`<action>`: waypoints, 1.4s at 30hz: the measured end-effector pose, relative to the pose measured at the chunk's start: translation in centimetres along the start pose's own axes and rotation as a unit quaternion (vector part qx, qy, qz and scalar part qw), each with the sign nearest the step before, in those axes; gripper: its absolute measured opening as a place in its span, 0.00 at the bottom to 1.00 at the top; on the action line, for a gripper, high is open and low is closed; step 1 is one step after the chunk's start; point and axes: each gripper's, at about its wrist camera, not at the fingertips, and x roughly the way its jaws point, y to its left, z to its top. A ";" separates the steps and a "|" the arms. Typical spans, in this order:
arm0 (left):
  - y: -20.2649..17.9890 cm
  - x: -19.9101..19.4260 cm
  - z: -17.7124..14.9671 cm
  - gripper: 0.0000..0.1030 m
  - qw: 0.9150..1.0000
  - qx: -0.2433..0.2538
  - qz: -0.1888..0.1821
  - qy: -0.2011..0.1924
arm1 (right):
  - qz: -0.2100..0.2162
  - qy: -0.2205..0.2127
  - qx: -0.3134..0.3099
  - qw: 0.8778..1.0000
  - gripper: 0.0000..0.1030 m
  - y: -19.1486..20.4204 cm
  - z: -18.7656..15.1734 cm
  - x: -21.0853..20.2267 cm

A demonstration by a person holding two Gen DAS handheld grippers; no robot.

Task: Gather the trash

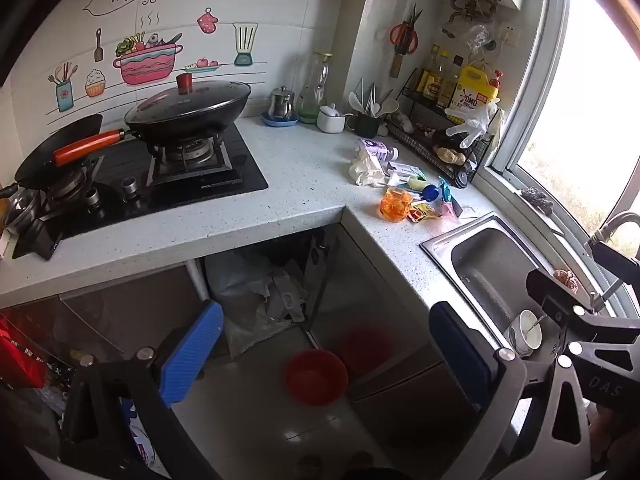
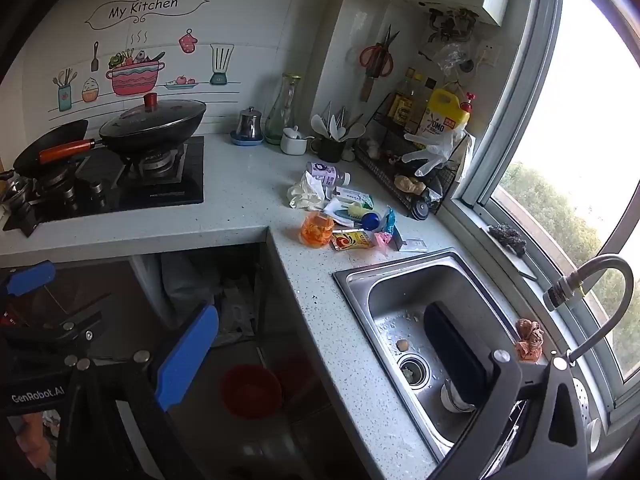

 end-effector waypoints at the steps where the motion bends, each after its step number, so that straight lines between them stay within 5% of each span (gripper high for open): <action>1: -0.1 0.1 0.1 0.99 1.000 -0.001 0.004 0.000 | 0.001 0.001 0.001 1.000 1.00 0.0 0.0 0.0; 42: 1.0 -0.6 -1.3 0.99 1.000 0.003 -0.004 -0.007 | 0.011 0.023 0.007 1.000 1.00 0.8 -0.7 -0.1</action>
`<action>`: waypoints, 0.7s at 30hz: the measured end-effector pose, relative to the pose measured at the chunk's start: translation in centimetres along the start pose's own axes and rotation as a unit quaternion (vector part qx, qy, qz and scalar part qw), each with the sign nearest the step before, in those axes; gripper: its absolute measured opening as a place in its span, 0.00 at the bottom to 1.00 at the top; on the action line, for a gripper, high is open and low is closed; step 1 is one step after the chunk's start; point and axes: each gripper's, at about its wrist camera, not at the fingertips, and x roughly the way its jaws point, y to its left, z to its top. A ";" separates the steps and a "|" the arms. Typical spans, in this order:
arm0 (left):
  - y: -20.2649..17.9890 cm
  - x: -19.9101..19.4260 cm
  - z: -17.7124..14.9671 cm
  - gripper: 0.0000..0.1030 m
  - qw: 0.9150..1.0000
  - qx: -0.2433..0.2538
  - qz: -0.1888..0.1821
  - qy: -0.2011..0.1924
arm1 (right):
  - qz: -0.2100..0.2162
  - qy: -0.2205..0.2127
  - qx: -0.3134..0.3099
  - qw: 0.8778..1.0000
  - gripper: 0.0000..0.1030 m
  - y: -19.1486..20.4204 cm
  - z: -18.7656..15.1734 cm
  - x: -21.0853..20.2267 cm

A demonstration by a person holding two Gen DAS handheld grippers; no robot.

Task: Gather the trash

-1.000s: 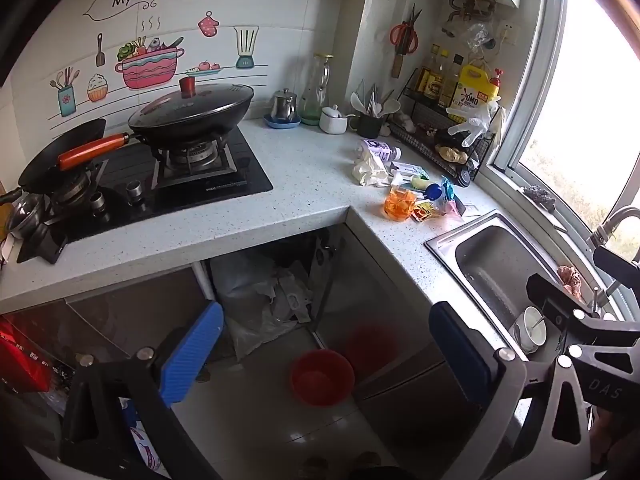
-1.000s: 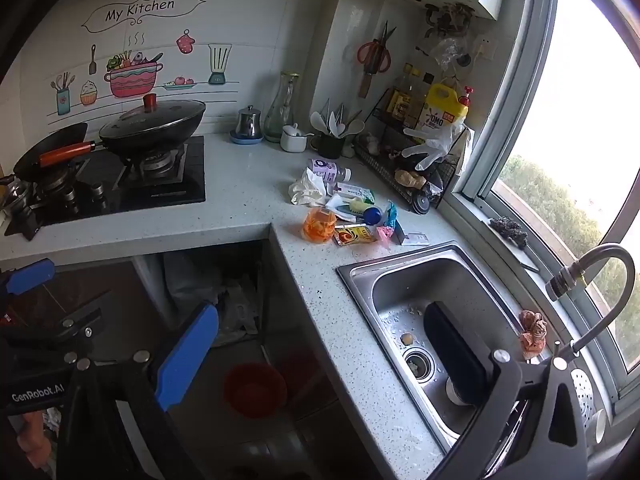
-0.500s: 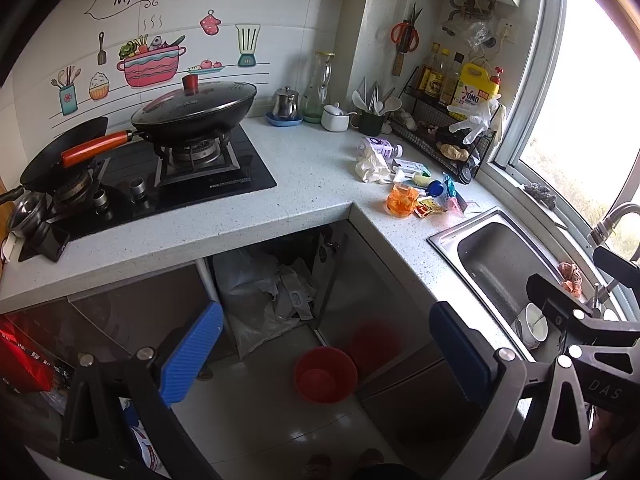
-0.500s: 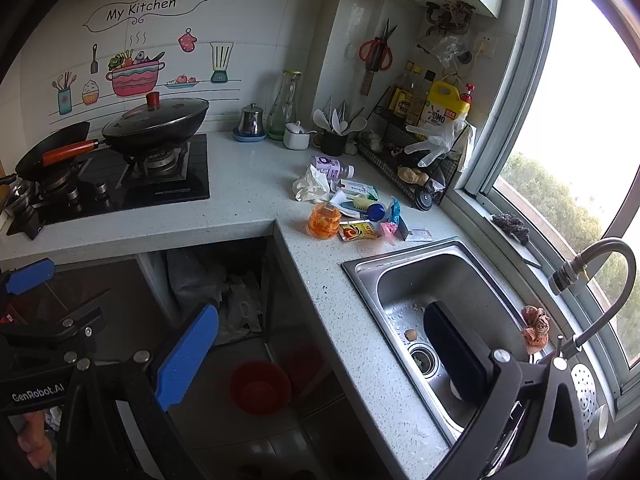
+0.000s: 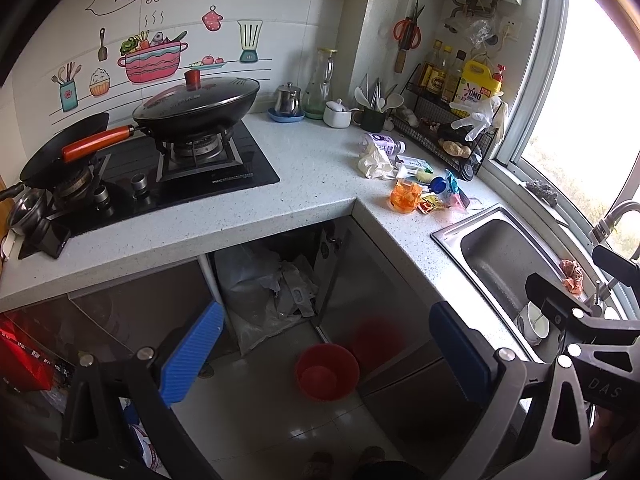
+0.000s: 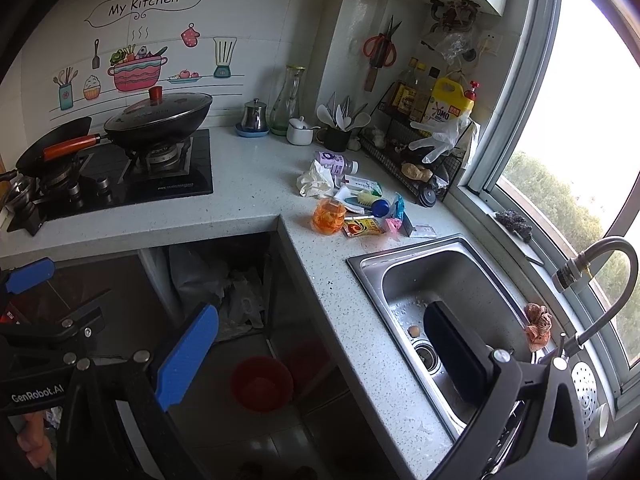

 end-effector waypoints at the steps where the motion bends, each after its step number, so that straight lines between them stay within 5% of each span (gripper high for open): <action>1: 0.0 0.0 0.0 0.99 1.000 -0.001 0.000 0.000 | 0.000 0.000 -0.001 1.000 1.00 0.0 0.0 0.0; 21: -0.4 0.3 0.0 0.99 1.000 0.004 -0.004 0.006 | -0.005 0.010 0.000 1.000 1.00 0.0 -0.1 0.2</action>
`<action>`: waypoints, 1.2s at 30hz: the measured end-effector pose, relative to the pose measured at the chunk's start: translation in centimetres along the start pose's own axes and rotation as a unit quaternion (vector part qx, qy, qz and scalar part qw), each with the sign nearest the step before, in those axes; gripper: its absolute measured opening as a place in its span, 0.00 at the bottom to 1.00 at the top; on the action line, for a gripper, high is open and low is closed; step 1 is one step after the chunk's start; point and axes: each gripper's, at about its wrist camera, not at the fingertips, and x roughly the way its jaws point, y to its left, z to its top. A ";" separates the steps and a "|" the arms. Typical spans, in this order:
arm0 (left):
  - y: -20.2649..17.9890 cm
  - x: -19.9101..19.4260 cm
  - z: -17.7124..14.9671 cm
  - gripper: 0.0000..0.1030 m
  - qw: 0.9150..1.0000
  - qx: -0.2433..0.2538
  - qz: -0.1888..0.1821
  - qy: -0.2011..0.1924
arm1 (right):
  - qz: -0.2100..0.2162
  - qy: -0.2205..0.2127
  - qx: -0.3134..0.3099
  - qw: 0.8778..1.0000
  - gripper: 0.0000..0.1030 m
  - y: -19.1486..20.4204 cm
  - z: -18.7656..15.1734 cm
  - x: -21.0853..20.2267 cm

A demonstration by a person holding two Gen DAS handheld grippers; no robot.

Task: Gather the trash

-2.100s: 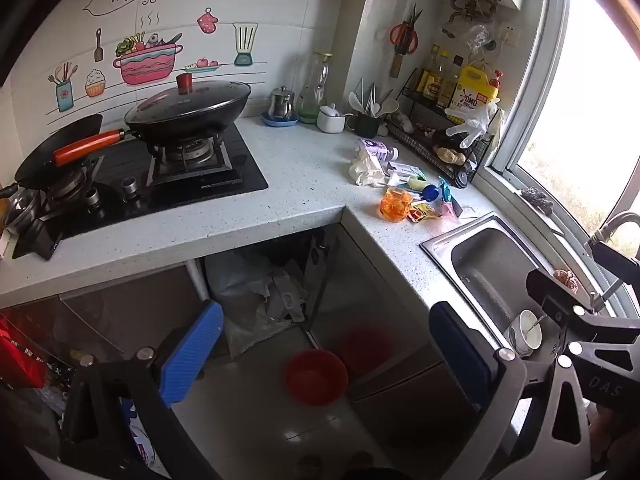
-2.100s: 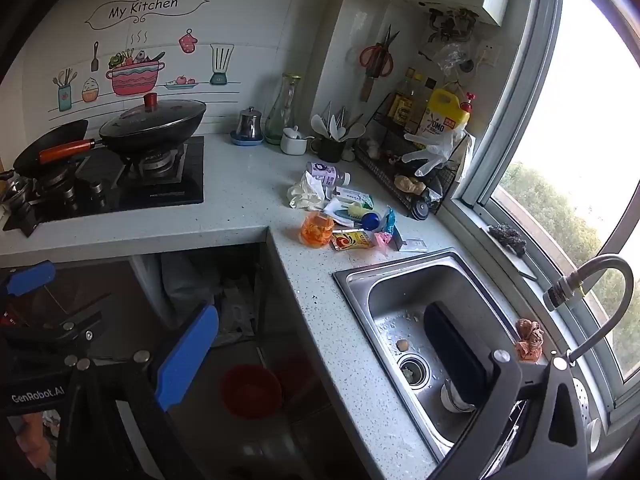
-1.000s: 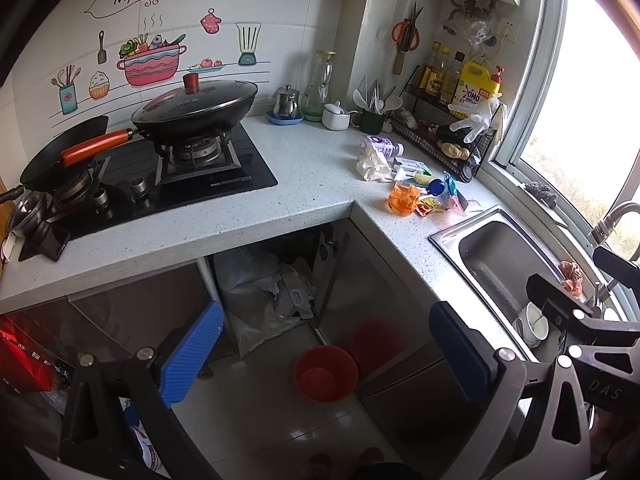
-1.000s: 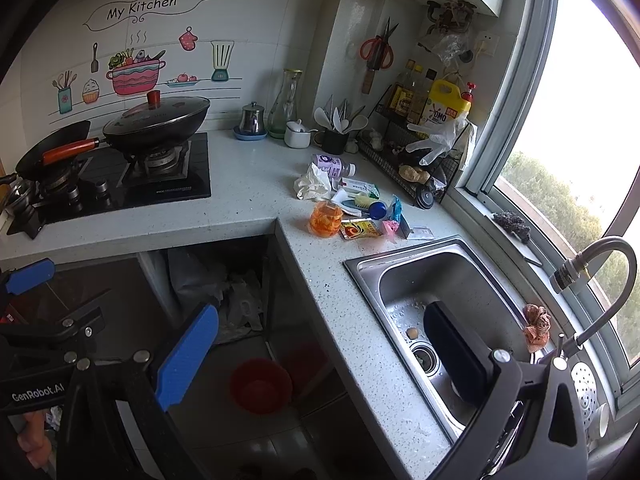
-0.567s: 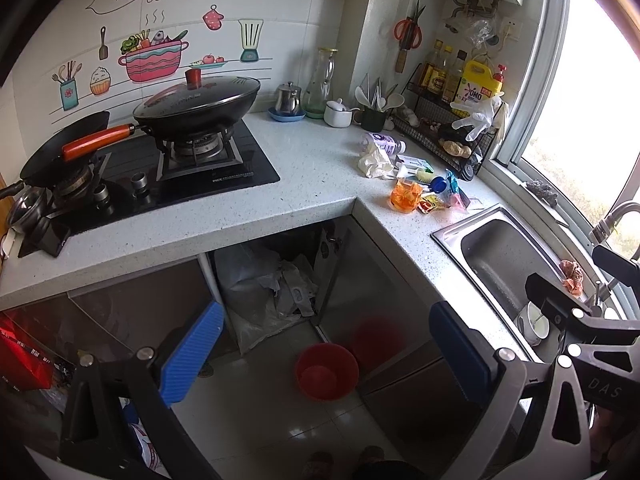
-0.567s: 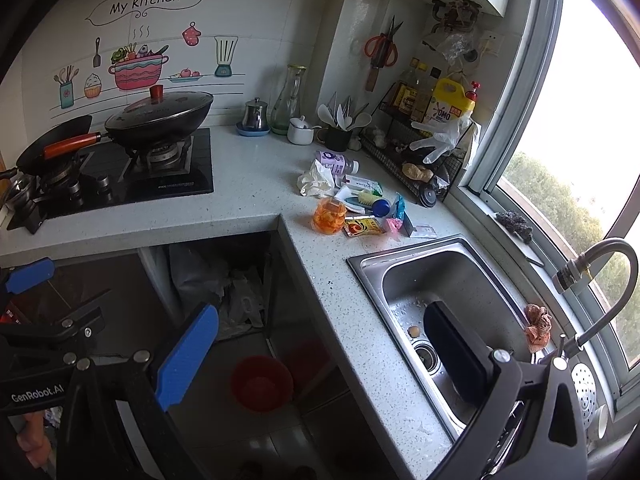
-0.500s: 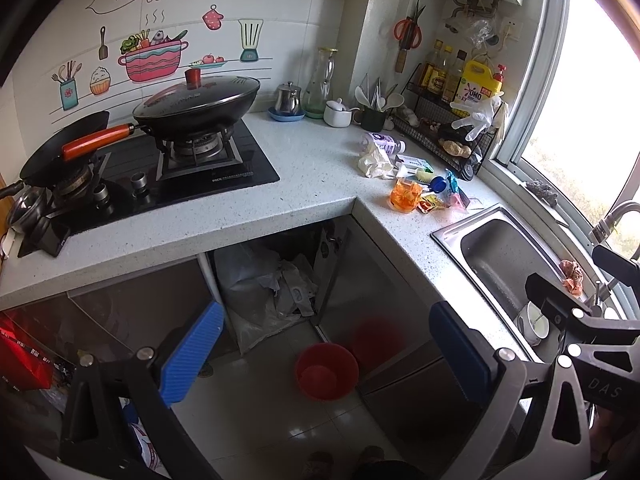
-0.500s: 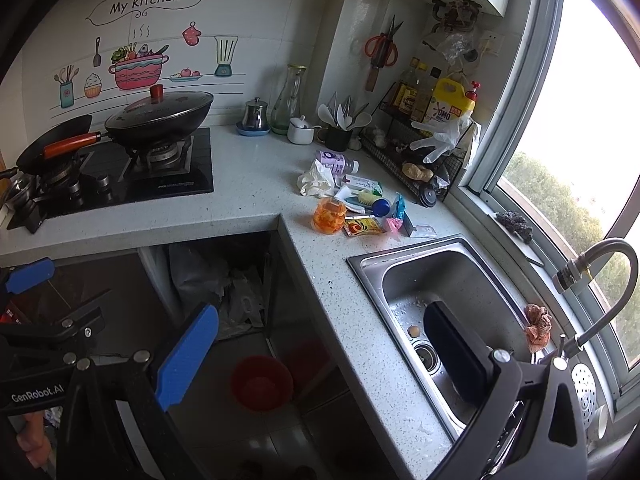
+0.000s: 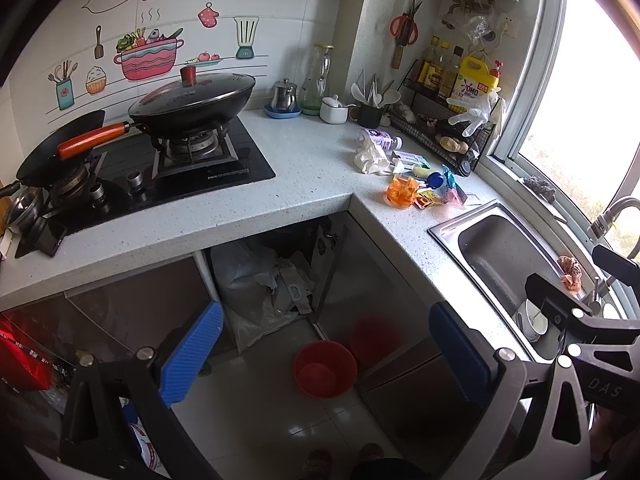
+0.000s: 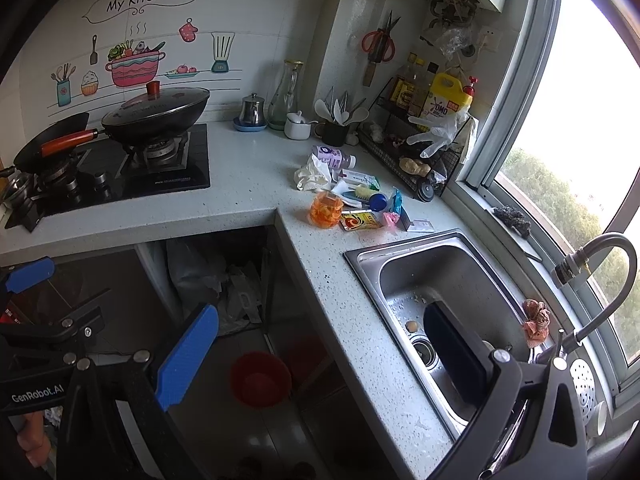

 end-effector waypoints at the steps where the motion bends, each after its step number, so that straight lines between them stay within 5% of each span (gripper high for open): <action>1: 0.0 0.0 0.0 0.99 1.000 0.000 0.000 0.000 | 0.000 0.000 0.000 1.000 1.00 0.0 0.0 0.0; 22: -1.2 3.4 1.1 0.99 0.999 0.040 -0.017 0.028 | -0.005 0.024 0.018 1.000 1.00 -1.3 -0.1 2.6; 28: -2.1 5.2 3.2 0.99 0.999 0.051 -0.004 -0.004 | 0.002 0.030 0.034 0.999 1.00 -2.1 0.9 4.9; 36: -4.8 10.6 7.6 0.99 0.995 0.090 -0.021 0.044 | 0.003 0.047 0.056 0.997 1.00 -4.4 3.0 8.7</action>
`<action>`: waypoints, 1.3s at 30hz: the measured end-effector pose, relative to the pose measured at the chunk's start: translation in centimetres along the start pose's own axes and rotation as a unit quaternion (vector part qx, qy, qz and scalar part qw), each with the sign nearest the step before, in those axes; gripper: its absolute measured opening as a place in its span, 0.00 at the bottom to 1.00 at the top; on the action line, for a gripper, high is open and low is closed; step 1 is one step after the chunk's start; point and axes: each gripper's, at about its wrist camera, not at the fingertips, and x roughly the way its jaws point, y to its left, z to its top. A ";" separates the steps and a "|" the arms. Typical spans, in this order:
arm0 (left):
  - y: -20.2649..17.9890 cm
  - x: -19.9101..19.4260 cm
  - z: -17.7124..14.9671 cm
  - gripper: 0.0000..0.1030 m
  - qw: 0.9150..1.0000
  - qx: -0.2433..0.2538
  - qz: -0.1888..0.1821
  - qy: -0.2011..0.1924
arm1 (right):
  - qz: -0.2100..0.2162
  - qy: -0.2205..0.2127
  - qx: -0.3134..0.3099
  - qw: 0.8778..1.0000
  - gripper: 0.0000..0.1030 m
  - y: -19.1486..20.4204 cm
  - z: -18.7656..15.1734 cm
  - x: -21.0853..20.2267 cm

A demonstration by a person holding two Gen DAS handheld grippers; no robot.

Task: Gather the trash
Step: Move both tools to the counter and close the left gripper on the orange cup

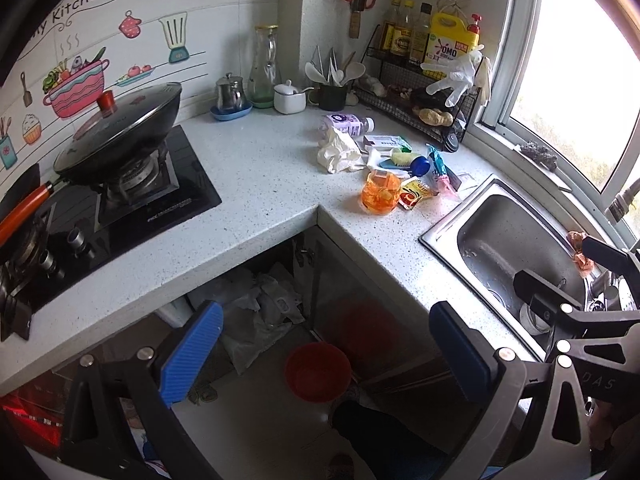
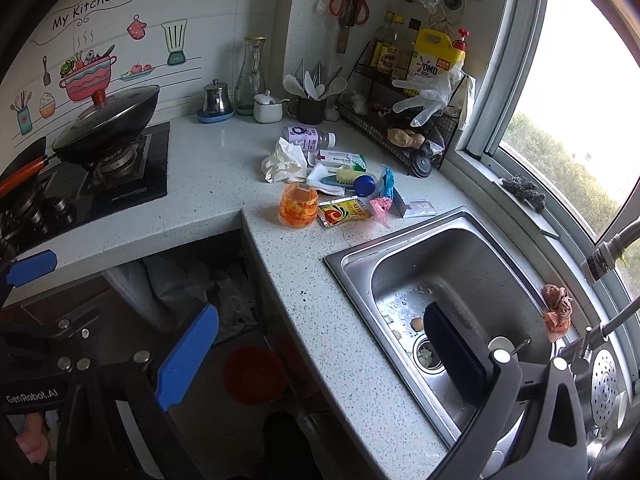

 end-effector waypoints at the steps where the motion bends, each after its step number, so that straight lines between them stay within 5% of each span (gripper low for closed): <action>1: -0.2 0.6 0.7 0.99 1.000 0.005 -0.001 0.003 | 0.000 0.003 0.004 1.000 1.00 -0.3 0.4 0.5; 19: -7.1 18.6 14.7 0.99 0.988 0.100 -0.046 0.110 | -0.024 0.066 0.061 0.996 1.00 -8.9 9.0 13.4; 32: -9.5 30.0 14.4 0.98 0.969 0.126 -0.050 0.205 | -0.009 0.159 0.100 0.982 1.00 -11.2 8.3 22.8; 37: -9.5 31.7 14.4 0.91 0.966 0.131 -0.061 0.215 | -0.005 0.164 0.103 0.981 1.00 -11.3 8.7 23.2; 39: -9.7 32.2 14.4 0.77 0.964 0.133 -0.066 0.221 | -0.003 0.164 0.108 0.981 1.00 -11.4 9.2 23.6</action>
